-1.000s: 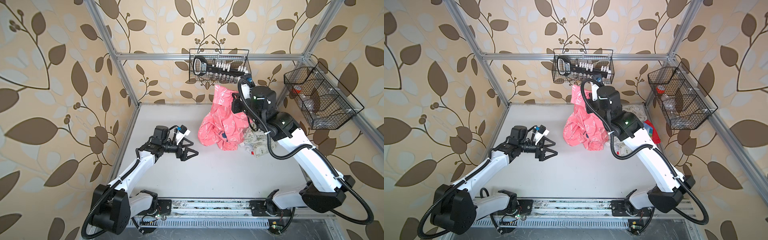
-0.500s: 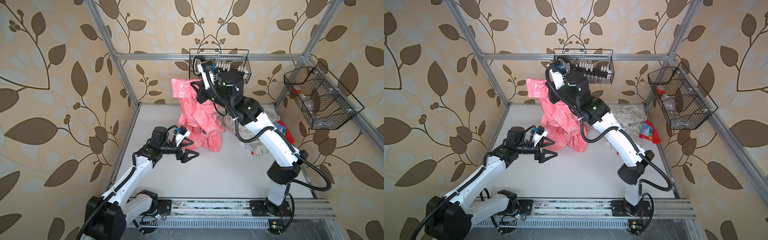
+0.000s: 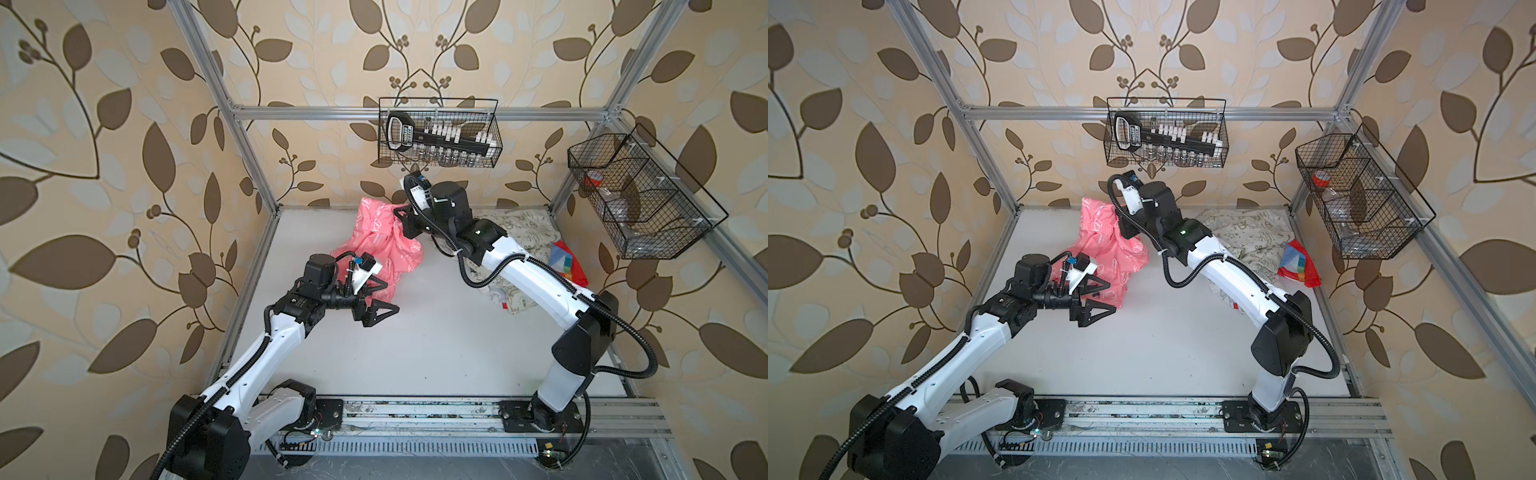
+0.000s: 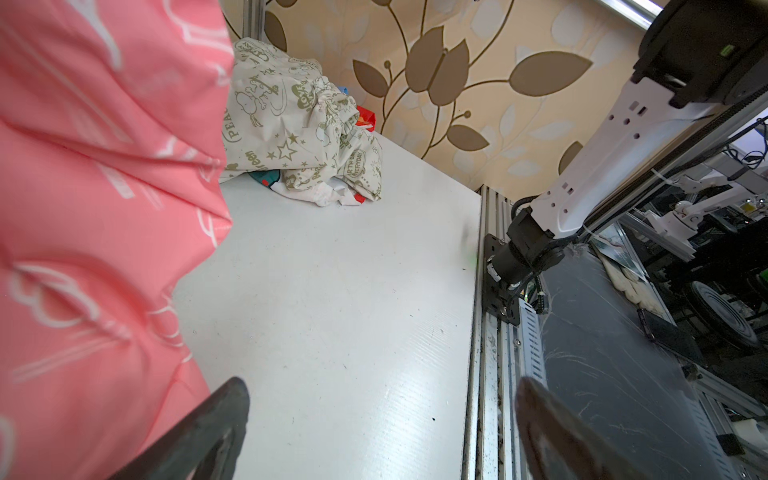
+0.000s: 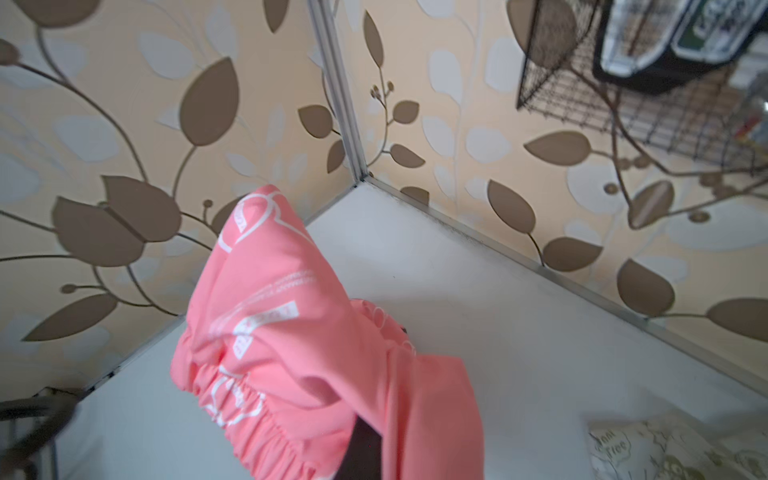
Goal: Pick out a specific cloth from the pile
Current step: 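Carry the pink cloth toward the left gripper and lower it onto the table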
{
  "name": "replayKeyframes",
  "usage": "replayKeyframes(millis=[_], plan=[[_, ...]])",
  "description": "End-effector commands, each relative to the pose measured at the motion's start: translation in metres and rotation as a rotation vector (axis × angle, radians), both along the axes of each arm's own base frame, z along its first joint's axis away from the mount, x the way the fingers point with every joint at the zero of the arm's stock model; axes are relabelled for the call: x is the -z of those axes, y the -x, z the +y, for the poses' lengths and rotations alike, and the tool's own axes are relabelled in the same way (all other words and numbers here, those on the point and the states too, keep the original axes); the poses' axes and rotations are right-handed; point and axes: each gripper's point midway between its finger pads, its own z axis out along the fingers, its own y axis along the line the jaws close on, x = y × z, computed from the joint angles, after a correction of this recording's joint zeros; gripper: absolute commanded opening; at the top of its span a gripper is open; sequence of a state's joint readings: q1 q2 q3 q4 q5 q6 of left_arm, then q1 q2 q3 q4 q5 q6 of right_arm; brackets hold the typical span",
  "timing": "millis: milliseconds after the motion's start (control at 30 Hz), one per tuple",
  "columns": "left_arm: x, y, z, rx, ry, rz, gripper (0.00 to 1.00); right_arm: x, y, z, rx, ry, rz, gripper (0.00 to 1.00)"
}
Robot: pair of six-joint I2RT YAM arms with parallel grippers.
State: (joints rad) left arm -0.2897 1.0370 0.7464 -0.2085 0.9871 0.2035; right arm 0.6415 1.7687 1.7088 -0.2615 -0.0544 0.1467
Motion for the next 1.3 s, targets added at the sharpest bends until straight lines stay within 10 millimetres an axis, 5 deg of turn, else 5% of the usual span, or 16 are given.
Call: replayKeyframes(millis=[0,133,433,500,567,633,733,867,1000,1267], plan=[[-0.005,0.009,-0.003,0.037,0.013,-0.034,0.99,0.031,-0.005,-0.002,-0.010,-0.056,0.071,0.00],[-0.005,0.010,-0.003,0.037,0.014,-0.036,0.99,0.105,0.002,0.012,-0.059,-0.052,0.241,0.00],[-0.006,0.008,-0.002,0.023,0.012,-0.049,0.99,0.194,0.055,0.078,-0.233,-0.074,0.434,0.02],[-0.007,0.009,-0.002,0.021,0.012,-0.053,0.99,0.207,0.065,0.092,-0.261,-0.056,0.456,0.14],[-0.006,0.009,-0.001,0.022,0.012,-0.054,0.99,0.216,0.071,0.102,-0.279,-0.044,0.474,0.38],[-0.006,0.009,-0.002,0.022,0.011,-0.056,0.99,0.224,0.074,0.107,-0.281,-0.034,0.490,0.43],[-0.006,0.008,-0.002,0.022,0.011,-0.055,0.99,0.236,0.068,0.111,-0.258,-0.019,0.506,0.36],[-0.007,0.009,-0.002,0.023,0.012,-0.057,0.99,0.254,0.048,0.115,-0.207,0.013,0.513,0.00],[-0.007,0.008,-0.002,0.023,0.012,-0.058,0.99,0.270,0.022,0.117,-0.167,-0.002,0.541,0.00],[-0.005,0.006,-0.002,0.017,0.006,-0.058,0.99,0.269,-0.031,0.117,-0.076,-0.124,0.536,0.00]])
